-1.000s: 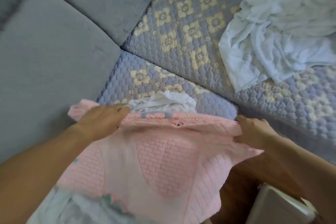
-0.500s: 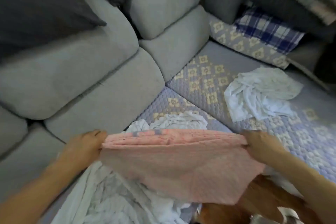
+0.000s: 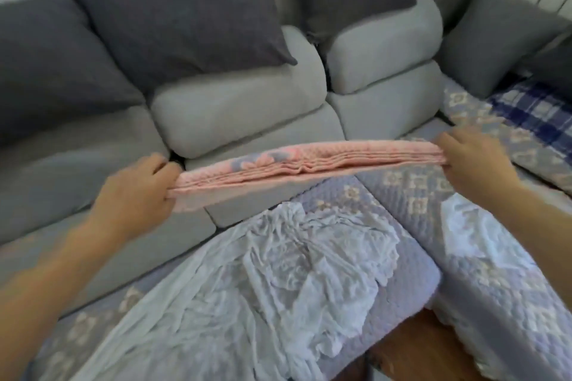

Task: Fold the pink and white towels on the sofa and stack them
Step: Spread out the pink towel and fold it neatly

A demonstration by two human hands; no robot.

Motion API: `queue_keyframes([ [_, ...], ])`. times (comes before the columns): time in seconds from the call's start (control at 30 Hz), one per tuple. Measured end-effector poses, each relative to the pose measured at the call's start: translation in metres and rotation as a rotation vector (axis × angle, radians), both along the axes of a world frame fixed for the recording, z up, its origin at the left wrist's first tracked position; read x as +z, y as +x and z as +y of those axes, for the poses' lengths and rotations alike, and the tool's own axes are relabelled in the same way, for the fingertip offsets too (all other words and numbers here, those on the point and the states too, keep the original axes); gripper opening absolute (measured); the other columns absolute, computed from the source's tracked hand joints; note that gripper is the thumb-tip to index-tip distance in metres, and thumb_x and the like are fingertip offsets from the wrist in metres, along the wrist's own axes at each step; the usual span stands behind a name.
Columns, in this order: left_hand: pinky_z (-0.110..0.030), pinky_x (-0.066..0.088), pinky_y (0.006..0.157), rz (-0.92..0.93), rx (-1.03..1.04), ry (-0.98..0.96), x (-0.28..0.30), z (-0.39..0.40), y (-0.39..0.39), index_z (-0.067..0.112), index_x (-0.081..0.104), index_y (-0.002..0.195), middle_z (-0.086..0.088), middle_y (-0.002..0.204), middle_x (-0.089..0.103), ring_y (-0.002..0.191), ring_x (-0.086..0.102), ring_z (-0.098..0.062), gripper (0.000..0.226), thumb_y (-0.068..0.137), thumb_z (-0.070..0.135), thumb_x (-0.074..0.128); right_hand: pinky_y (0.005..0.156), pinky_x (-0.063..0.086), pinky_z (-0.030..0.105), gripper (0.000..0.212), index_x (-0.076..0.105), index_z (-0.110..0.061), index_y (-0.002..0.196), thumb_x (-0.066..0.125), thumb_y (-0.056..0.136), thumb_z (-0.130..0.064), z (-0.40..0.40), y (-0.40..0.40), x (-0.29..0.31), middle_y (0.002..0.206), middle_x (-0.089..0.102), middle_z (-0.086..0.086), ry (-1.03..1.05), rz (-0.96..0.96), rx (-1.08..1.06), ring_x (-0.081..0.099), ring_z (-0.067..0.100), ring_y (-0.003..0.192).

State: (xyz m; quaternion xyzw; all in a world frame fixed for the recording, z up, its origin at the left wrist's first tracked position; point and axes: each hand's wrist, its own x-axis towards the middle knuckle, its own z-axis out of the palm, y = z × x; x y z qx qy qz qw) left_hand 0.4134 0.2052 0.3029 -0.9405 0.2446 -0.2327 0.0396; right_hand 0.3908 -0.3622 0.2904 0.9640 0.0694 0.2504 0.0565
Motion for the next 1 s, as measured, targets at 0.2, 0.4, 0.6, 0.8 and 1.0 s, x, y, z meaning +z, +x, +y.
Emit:
queue_keyframes([
  [0.2, -0.036, 0.046, 0.049, 0.616, 0.260, 0.054, -0.225, -0.047, -0.154, 0.021, 0.055, 0.098, -0.002, 0.089, 0.044, 0.068, 0.055, -0.031, 0.052, 0.050, 0.009, 0.072, 0.064, 0.046, 0.046, 0.046, 0.062, -0.007, 0.090, 0.076, 0.047, 0.006, -0.037, -0.040, -0.198, 0.092, 0.052, 0.014, 0.007, 0.409, 0.021, 0.051, 0.038, 0.082],
  [0.4, -0.045, 0.058, 0.060, 1.235, 0.600, 0.109, -0.367, -0.157, -0.271, 0.021, 0.062, 0.124, -0.003, 0.112, 0.046, 0.085, 0.066, -0.032, 0.055, 0.074, 0.032, 0.042, 0.077, 0.057, 0.040, 0.008, 0.063, -0.021, 0.086, 0.069, 0.081, -0.019, -0.070, -0.100, -0.347, 0.098, 0.061, 0.007, -0.042, 1.142, -0.090, 0.061, 0.027, 0.086],
  [0.6, -0.038, 0.048, 0.098, 1.228, 0.699, -0.164, -0.414, -0.232, -0.212, 0.027, 0.033, 0.153, -0.005, 0.138, 0.048, 0.120, 0.052, -0.026, 0.066, 0.091, 0.037, 0.055, 0.087, 0.049, 0.034, 0.035, 0.050, -0.019, 0.136, 0.047, 0.101, -0.025, -0.101, -0.061, -0.393, 0.136, 0.051, 0.009, 0.384, 1.277, -0.360, 0.058, 0.026, 0.114],
  [0.8, -0.057, 0.041, 0.107, 0.939, 0.620, -0.201, -0.458, -0.269, -0.143, 0.018, 0.040, 0.151, -0.024, 0.151, 0.041, 0.136, 0.041, -0.046, 0.059, 0.096, 0.042, 0.043, 0.101, 0.042, 0.047, 0.077, 0.018, -0.021, 0.156, 0.055, 0.095, -0.051, -0.079, -0.026, -0.448, 0.153, 0.032, 0.014, 0.762, 1.243, -0.721, 0.043, 0.038, 0.132],
  [1.0, -0.068, 0.037, 0.101, 1.129, 0.808, -0.122, -0.500, -0.271, -0.210, 0.031, 0.030, 0.156, -0.019, 0.159, 0.031, 0.141, 0.032, -0.047, 0.063, 0.095, 0.046, 0.037, 0.091, 0.054, 0.052, 0.058, 0.041, -0.010, 0.137, 0.062, 0.091, -0.038, -0.071, -0.058, -0.484, 0.123, 0.058, 0.014, 0.905, 1.138, -0.910, 0.060, 0.036, 0.106],
])
